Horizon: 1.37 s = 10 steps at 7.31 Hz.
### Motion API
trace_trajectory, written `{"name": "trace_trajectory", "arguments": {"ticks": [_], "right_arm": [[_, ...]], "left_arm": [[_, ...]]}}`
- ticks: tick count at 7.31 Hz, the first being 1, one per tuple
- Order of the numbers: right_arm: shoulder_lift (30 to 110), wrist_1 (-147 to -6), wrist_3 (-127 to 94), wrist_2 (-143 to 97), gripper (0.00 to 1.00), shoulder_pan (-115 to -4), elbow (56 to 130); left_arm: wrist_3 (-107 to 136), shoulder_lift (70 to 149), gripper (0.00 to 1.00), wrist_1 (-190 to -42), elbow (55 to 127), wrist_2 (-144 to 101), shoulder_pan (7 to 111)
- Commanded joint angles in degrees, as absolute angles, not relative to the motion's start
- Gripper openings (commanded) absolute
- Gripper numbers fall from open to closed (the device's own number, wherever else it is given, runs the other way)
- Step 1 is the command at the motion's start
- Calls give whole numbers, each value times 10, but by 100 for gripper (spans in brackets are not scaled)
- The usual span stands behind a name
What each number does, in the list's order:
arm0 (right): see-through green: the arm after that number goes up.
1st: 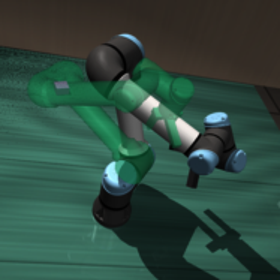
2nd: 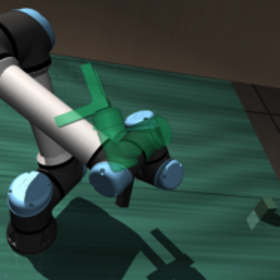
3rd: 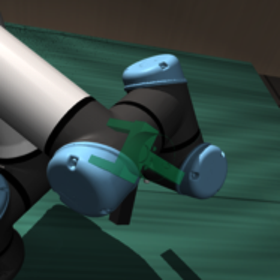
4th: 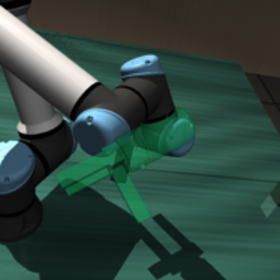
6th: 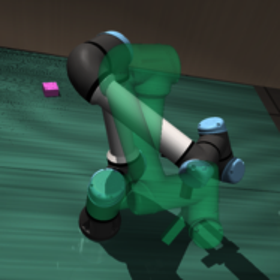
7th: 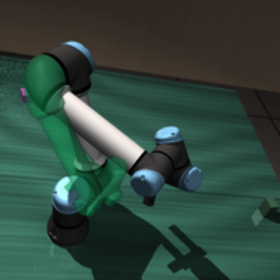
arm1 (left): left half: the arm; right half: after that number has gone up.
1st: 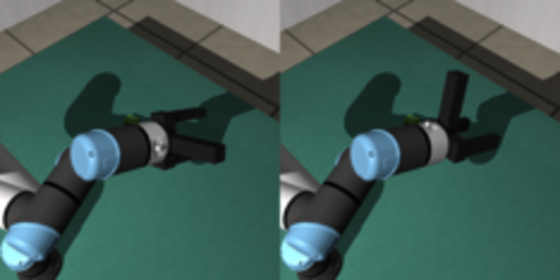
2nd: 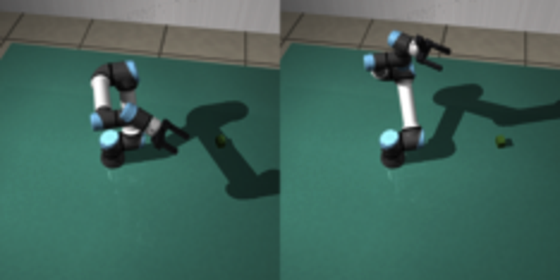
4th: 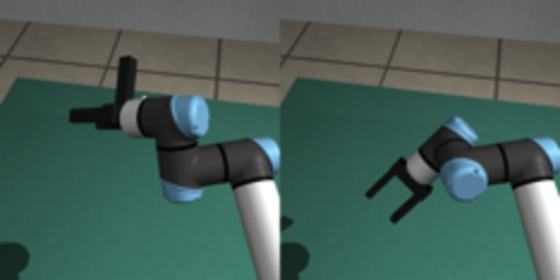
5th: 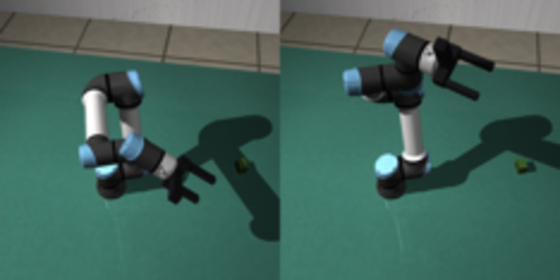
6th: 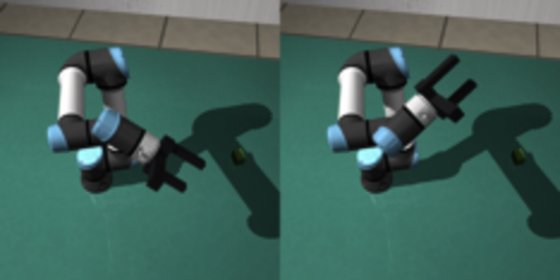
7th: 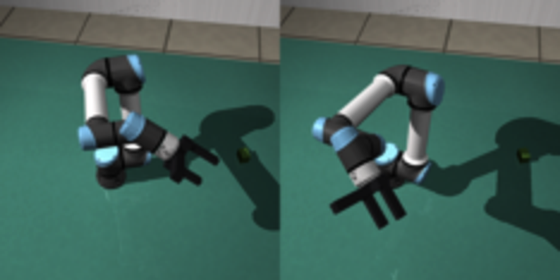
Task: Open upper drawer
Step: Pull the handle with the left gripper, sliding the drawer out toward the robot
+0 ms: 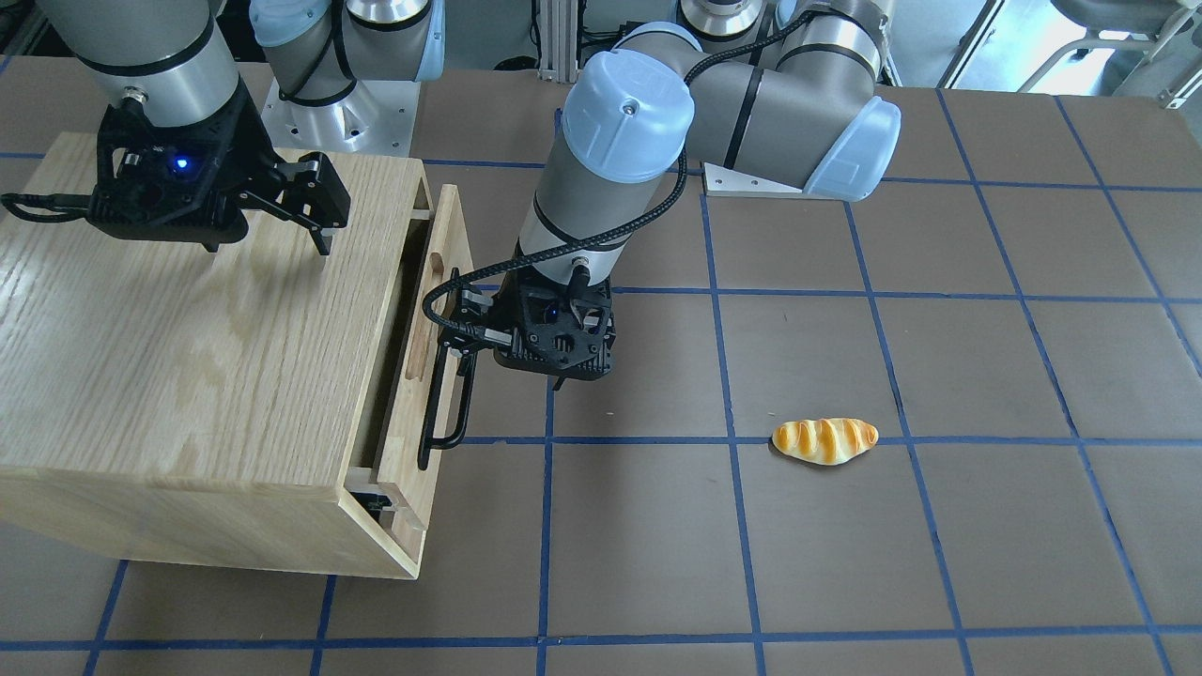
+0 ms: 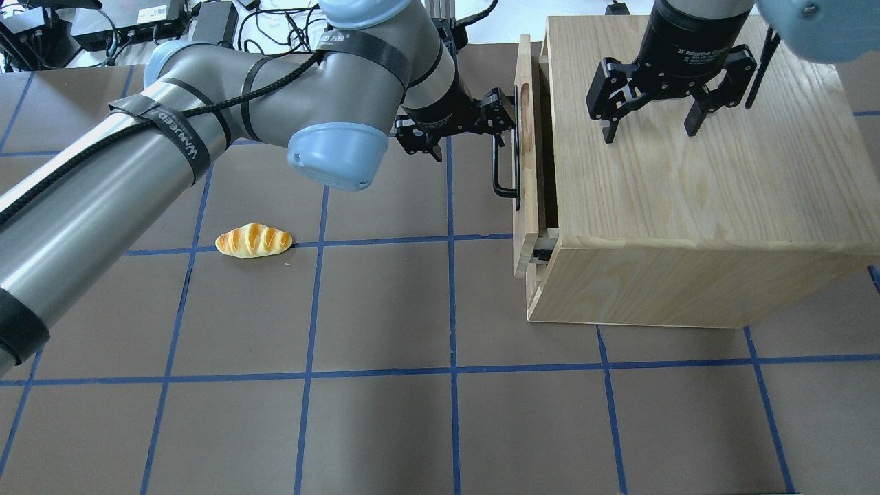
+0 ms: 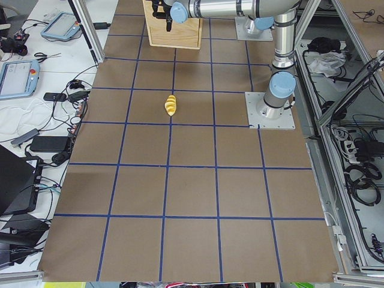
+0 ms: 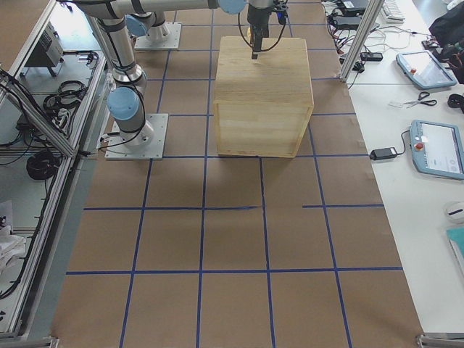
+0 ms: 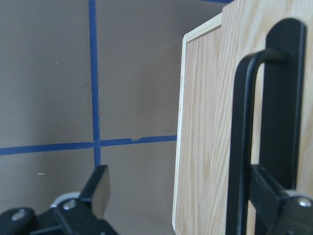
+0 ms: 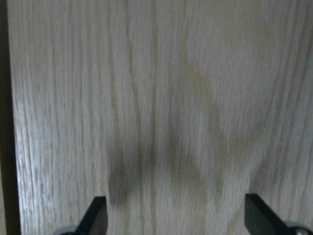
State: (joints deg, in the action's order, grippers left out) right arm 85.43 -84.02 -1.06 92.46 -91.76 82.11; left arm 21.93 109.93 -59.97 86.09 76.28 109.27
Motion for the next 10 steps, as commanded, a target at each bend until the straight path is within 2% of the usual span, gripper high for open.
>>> {"name": "trace_trajectory", "arguments": {"ticks": [1,10], "right_arm": [[854,-840,-11,925,100,-918,822],[854,-840,-11,925,100,-918,821]], "left_arm": [[207,1100,100,-602,862,775,1090],[158,1090,100,-632,861,796,1059]]}}
